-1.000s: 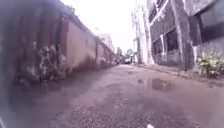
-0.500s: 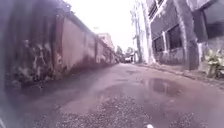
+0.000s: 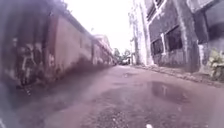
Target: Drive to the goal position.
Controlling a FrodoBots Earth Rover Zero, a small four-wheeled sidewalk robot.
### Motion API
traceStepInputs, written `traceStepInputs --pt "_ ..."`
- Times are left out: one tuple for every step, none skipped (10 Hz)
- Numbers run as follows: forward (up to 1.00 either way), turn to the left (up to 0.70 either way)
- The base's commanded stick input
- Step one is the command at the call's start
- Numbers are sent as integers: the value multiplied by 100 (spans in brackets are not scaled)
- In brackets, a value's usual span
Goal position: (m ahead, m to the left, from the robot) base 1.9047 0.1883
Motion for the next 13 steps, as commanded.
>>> traceStepInputs --pt "60 0" --pt "60 0" --pt "60 0" --pt "60 0" --pt "60 0" --pt "60 0" --pt "60 0" --pt "60 0" --pt "60 0" --pt "60 0" --pt "60 0" --pt "60 0" --pt "60 0"
